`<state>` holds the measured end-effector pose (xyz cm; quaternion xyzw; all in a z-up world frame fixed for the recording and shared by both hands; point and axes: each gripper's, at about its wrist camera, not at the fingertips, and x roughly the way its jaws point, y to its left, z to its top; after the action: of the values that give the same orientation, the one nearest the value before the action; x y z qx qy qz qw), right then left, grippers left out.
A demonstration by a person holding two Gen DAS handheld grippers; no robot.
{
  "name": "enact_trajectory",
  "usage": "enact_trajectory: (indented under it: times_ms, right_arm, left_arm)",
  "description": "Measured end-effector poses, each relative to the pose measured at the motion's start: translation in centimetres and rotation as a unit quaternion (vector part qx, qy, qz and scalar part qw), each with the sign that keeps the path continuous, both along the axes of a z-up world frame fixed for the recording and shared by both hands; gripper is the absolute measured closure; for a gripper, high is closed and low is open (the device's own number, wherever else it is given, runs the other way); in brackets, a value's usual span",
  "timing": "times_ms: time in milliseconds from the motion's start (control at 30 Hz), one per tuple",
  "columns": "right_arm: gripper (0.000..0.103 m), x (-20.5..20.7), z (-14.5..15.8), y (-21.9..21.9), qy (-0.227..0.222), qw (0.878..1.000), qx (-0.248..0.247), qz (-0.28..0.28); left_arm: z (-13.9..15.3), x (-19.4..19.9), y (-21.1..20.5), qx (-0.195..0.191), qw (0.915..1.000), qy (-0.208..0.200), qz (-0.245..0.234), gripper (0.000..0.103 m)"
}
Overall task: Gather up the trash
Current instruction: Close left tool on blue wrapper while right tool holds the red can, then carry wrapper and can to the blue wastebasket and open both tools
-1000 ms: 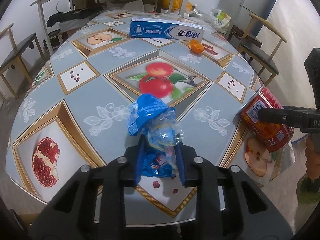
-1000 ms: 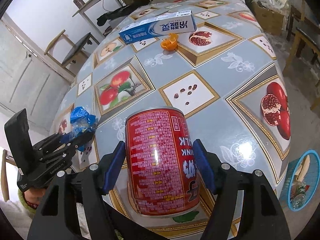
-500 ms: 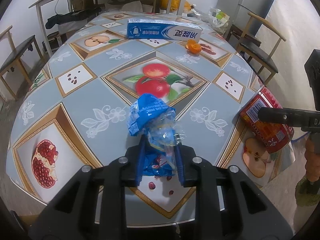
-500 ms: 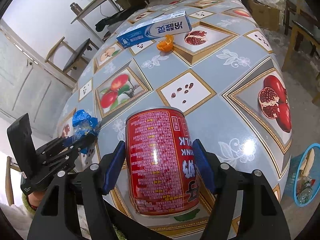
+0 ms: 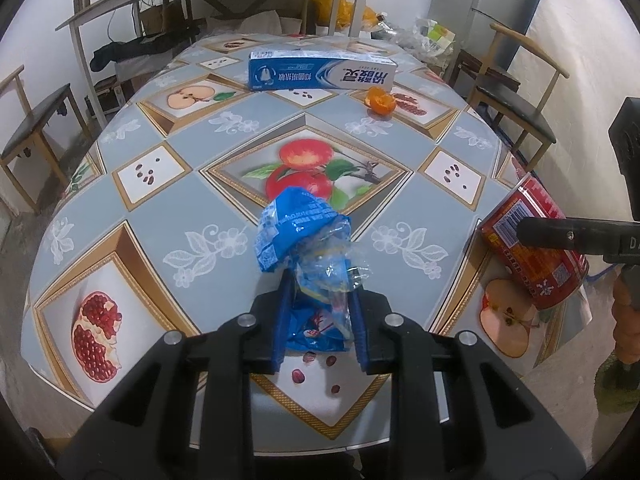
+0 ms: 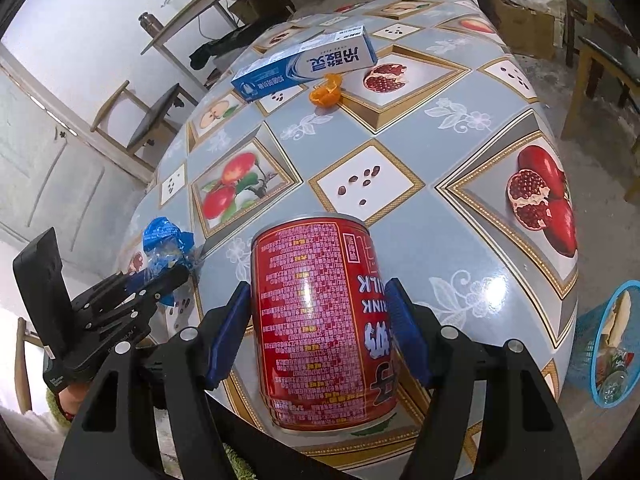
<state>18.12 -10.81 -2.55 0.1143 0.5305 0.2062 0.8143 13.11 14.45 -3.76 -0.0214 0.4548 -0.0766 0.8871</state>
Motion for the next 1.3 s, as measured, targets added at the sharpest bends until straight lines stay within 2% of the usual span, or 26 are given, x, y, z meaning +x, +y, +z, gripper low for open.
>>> enact_trajectory:
  times_ms: [600, 833, 1100, 1300]
  right_arm:
    - [0.037, -0.7, 0.6, -0.7, -0.011, 1.000, 0.009, -0.006]
    - [0.037, -1.5, 1.4, -1.5, -0.019, 0.999, 0.028, -0.017]
    - [0.037, -3.9, 3.2, -5.1, -0.051, 0.995, 0.057, -0.065]
    - [0.037, -7.0, 4.7, -12.0, -0.081, 0.984, 0.073, -0.142]
  left_arm:
    - [1.1, -0.4, -0.7, 0.012, 0.9998, -0.015, -0.007, 0.079]
    - [2.2, -0.6, -1.5, 0.006, 0.9994, -0.027, -0.021, 0.079]
    - [4.6, 0.6, -5.1, -0.017, 0.9956, -0.042, -0.082, 0.079]
    - [6.5, 1.7, -11.7, -0.045, 0.9842, -0.041, -0.166, 0.079]
